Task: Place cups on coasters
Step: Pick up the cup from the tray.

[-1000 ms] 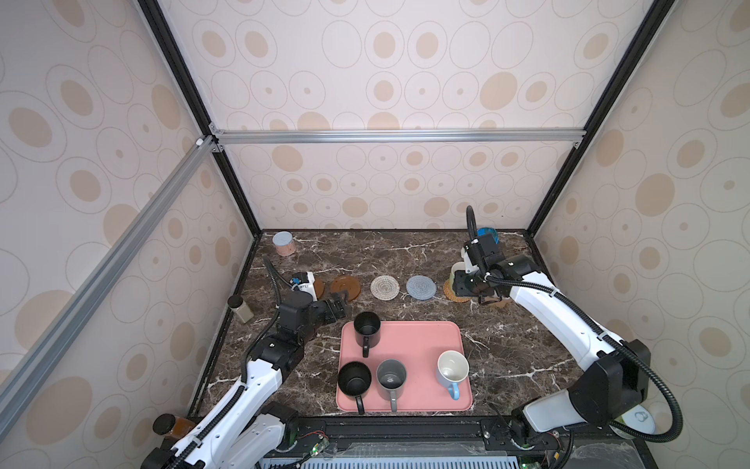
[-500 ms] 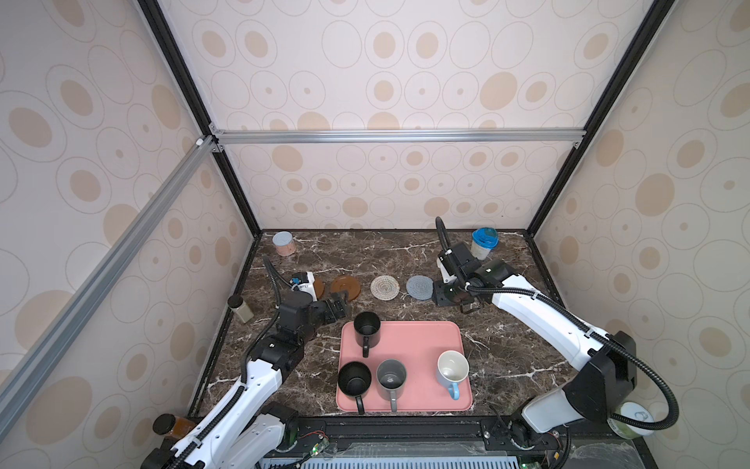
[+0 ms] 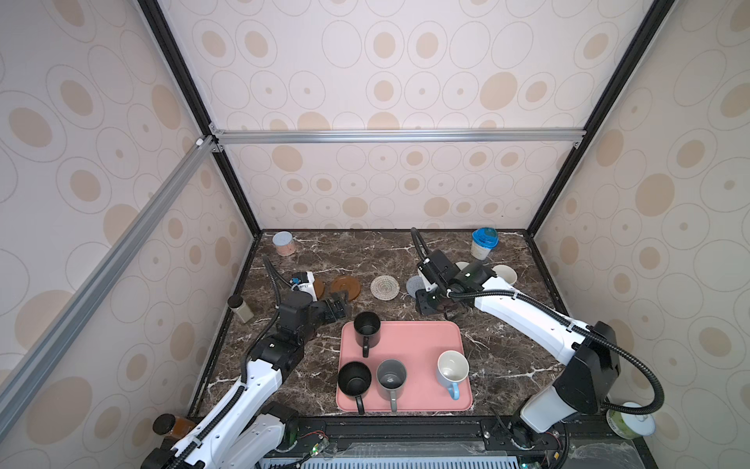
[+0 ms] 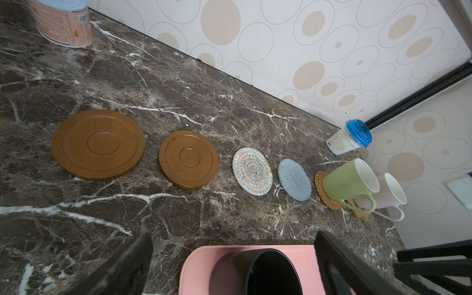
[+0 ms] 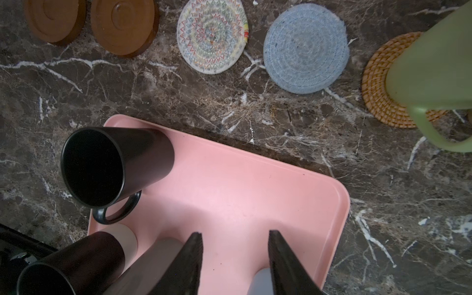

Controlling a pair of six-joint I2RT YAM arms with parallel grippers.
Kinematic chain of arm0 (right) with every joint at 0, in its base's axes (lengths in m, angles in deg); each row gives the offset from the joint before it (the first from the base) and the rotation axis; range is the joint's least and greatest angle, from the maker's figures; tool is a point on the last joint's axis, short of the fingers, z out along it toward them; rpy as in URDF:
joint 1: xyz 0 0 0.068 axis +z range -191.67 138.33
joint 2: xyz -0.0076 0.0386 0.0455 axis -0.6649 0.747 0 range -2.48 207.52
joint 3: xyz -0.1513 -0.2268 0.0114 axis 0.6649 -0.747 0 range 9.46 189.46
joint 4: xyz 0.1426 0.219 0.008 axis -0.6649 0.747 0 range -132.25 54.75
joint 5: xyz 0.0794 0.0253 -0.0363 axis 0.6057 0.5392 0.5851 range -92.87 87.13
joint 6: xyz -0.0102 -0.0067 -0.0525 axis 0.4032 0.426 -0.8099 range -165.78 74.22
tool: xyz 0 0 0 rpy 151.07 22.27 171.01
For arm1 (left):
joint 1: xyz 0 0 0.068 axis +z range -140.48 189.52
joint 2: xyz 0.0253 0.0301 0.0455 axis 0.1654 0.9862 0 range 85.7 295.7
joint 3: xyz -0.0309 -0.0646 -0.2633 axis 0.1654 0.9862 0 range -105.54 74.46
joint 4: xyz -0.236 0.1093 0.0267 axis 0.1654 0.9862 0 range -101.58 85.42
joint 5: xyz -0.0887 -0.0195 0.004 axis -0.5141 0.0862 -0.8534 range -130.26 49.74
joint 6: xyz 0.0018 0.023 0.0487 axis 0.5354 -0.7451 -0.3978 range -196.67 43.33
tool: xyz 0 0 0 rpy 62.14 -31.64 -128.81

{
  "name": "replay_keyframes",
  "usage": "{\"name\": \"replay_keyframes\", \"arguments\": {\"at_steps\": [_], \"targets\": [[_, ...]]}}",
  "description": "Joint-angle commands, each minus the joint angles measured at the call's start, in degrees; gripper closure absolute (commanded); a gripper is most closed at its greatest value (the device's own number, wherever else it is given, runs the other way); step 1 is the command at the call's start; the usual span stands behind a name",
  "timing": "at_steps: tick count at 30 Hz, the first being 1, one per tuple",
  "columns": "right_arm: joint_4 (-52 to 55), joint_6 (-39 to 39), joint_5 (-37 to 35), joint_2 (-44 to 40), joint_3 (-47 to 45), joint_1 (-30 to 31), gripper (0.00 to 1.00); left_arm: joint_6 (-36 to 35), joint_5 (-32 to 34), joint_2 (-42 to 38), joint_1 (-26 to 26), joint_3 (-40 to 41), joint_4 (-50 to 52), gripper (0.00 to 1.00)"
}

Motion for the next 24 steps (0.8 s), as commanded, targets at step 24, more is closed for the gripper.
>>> {"name": "replay_keyframes", "arguments": {"at_steps": [24], "targets": [[2.9, 5.9, 3.6, 9.8, 9.4, 13.4, 0.49, 1.7, 2.1, -2.2, -0.4, 0.3, 0.6, 0.00]]}}
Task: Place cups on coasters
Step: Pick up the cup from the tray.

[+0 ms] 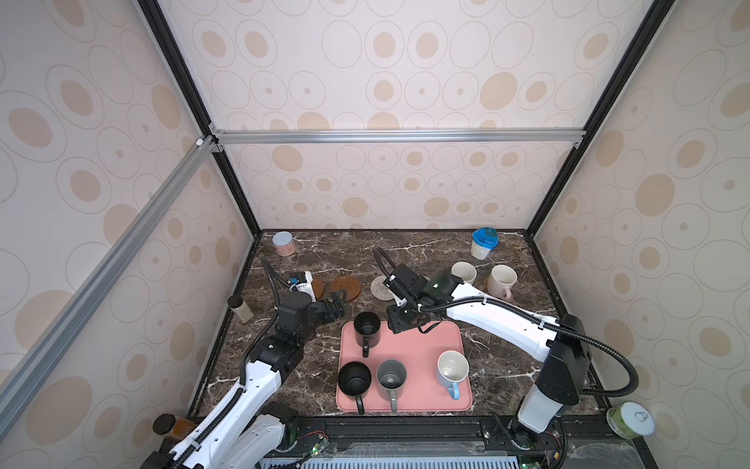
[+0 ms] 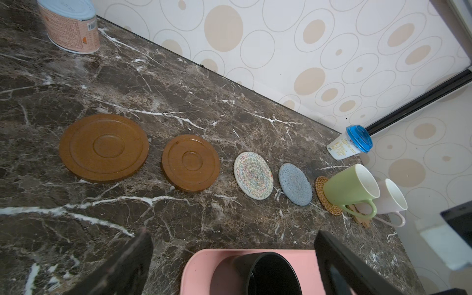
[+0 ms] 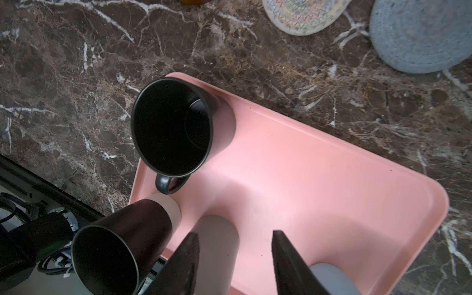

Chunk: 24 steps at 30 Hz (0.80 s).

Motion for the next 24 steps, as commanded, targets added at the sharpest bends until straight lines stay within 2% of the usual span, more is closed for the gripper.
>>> {"name": "replay_keyframes", "arguments": {"at_steps": [1, 12, 24], "targets": [[1.4, 0.9, 1.0, 2.5, 2.7, 1.9, 0.49, 1.3, 1.1, -1.5, -0.3, 0.4, 0.7, 0.00], [0.7, 1.0, 3.0, 6.9, 4.8, 4.9, 0.42, 2.0, 3.0, -5.2, -0.3, 1.7, 3.2, 0.00], [0.5, 0.7, 2.9, 12.3, 8.1, 6.1, 0.36, 2.3, 3.0, -5.4, -0.3, 2.5, 3.3, 0.00]]}}
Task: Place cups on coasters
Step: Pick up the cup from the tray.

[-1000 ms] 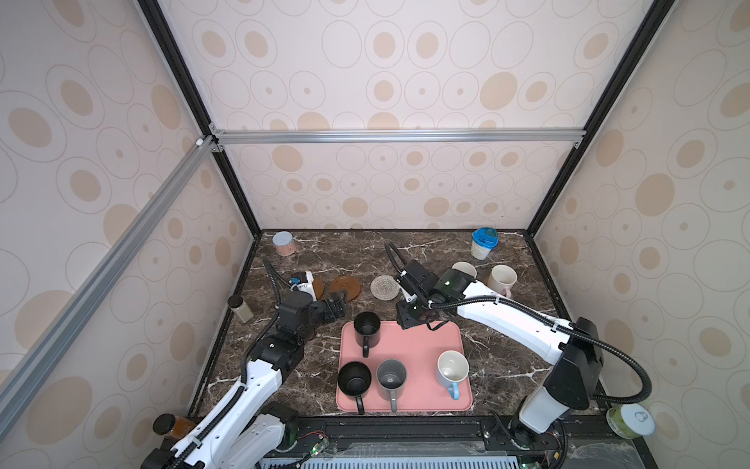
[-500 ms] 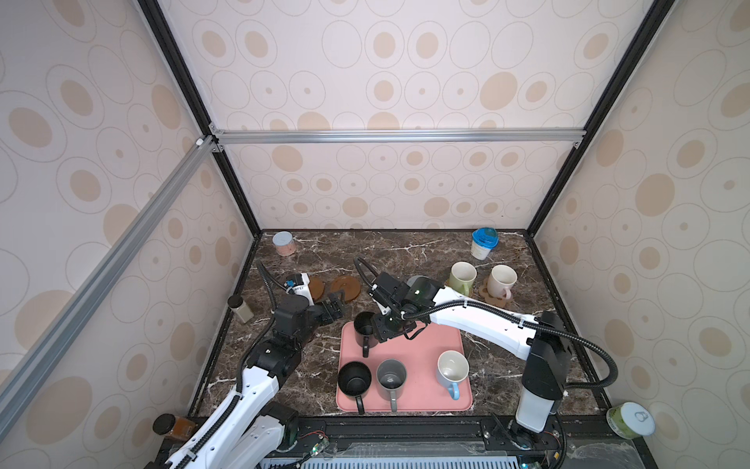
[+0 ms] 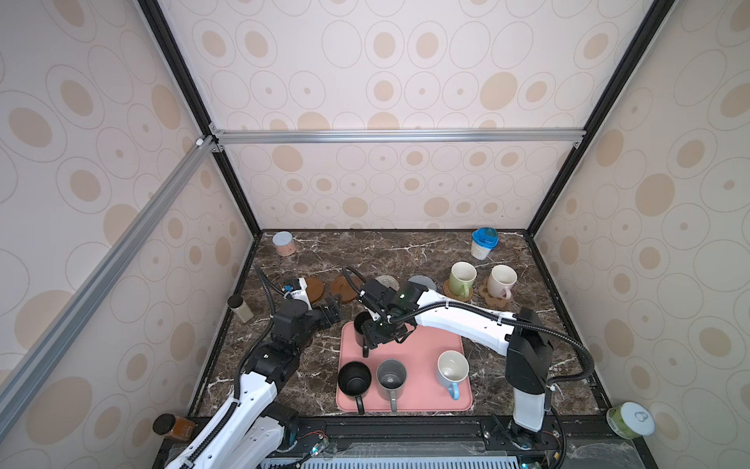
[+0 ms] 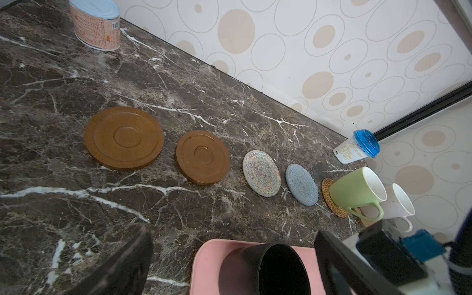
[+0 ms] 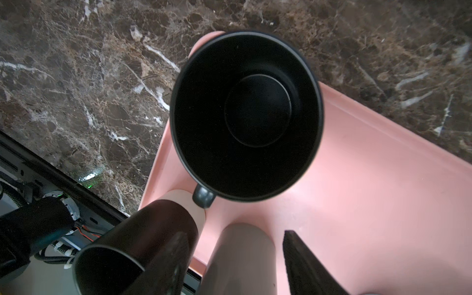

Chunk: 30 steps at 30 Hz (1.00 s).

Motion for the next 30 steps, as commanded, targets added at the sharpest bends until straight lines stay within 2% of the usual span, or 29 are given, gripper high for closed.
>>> {"name": "replay_keyframes", "arguments": {"at_steps": [1, 16, 30], "targets": [[1.1, 0.1, -0.2, 1.7, 2.2, 0.8, 0.36, 1.0, 0.6, -0.3, -0.3, -0.1, 0.2, 0.00], [2.1, 0.9, -2.9, 6.8, 5.1, 0.9, 0.36, 0.9, 0.7, -0.7, -0.3, -0.1, 0.7, 0.00], [6.3, 0.7, -11.6, 6.2, 4.8, 0.9, 0.36, 1.0, 0.2, -0.1, -0.4, -0.3, 0.1, 0.00]]}}
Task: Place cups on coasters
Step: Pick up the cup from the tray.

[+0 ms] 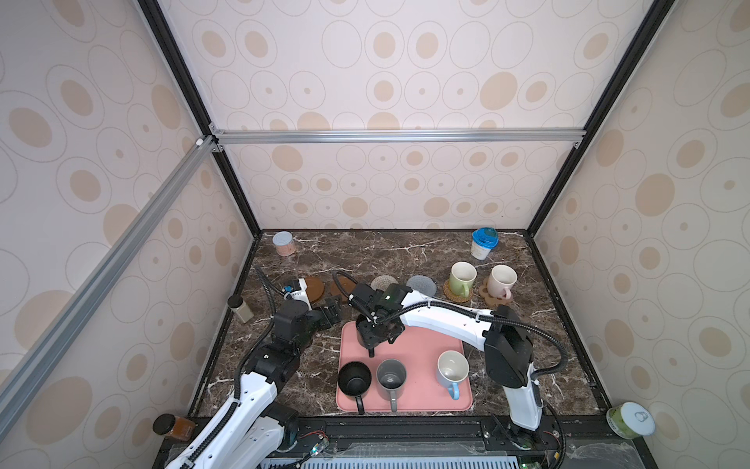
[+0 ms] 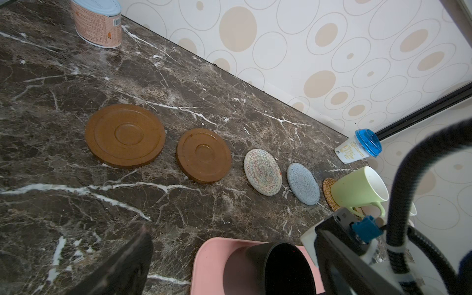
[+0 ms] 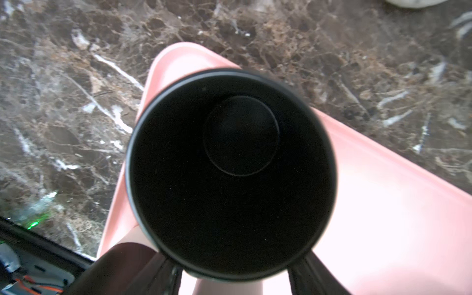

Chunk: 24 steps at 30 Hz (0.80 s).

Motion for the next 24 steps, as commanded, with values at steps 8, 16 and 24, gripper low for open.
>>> {"name": "replay_keyframes", "arguments": {"at_steps": [8, 16, 24], "targets": [[3.0, 0.2, -3.8, -0.6, -1.3, 0.2, 0.37, 0.7, -0.2, 0.3, -0.4, -0.5, -0.4, 0.00], [1.2, -0.4, -2.4, 0.6, -1.0, 0.2, 0.48, 0.6, -0.3, 0.5, -0.3, -0.5, -0.5, 0.00], [0.3, -0.6, -2.5, 1.7, -1.3, 0.3, 0.60, 0.7, 0.2, -0.5, -0.3, -0.1, -0.1, 0.00]]}}
